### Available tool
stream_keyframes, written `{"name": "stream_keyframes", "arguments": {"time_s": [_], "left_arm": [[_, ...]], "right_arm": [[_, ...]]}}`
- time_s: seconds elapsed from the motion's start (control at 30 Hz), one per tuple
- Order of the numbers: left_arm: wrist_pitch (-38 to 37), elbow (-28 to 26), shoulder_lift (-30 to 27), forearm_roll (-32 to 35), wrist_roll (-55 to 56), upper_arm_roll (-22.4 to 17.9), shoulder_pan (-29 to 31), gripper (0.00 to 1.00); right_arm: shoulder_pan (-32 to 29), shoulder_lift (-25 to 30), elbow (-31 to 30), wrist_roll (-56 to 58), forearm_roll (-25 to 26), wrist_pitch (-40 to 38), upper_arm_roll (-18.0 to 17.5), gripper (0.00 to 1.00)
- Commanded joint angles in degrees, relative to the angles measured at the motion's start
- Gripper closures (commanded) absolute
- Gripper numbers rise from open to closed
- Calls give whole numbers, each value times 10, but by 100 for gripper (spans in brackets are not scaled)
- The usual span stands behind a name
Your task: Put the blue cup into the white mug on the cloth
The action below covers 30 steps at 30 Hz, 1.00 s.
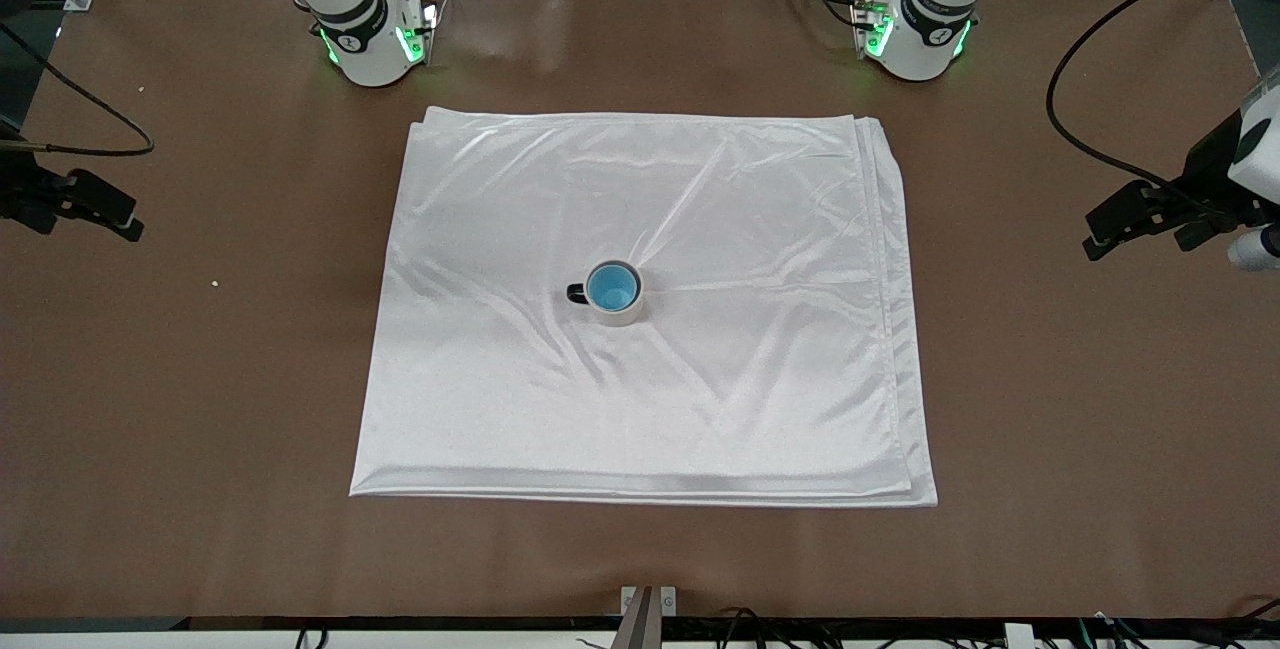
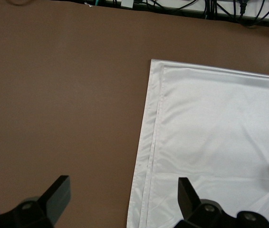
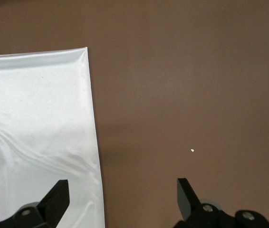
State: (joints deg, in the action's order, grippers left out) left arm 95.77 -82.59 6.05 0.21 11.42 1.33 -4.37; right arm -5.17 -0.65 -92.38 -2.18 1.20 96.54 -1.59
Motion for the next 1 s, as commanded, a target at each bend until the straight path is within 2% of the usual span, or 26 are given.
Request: {"name": "stream_keyframes", "arguments": {"time_s": [0.0, 0.97], "left_arm": [[-6, -13, -14, -4, -6, 5, 7, 0], [-32, -13, -14, -1, -54, 5, 8, 0]], "right_arm": [[-3, -3, 5, -10, -6, -3, -2, 0], [0, -3, 6, -10, -6, -3, -2, 0]]}}
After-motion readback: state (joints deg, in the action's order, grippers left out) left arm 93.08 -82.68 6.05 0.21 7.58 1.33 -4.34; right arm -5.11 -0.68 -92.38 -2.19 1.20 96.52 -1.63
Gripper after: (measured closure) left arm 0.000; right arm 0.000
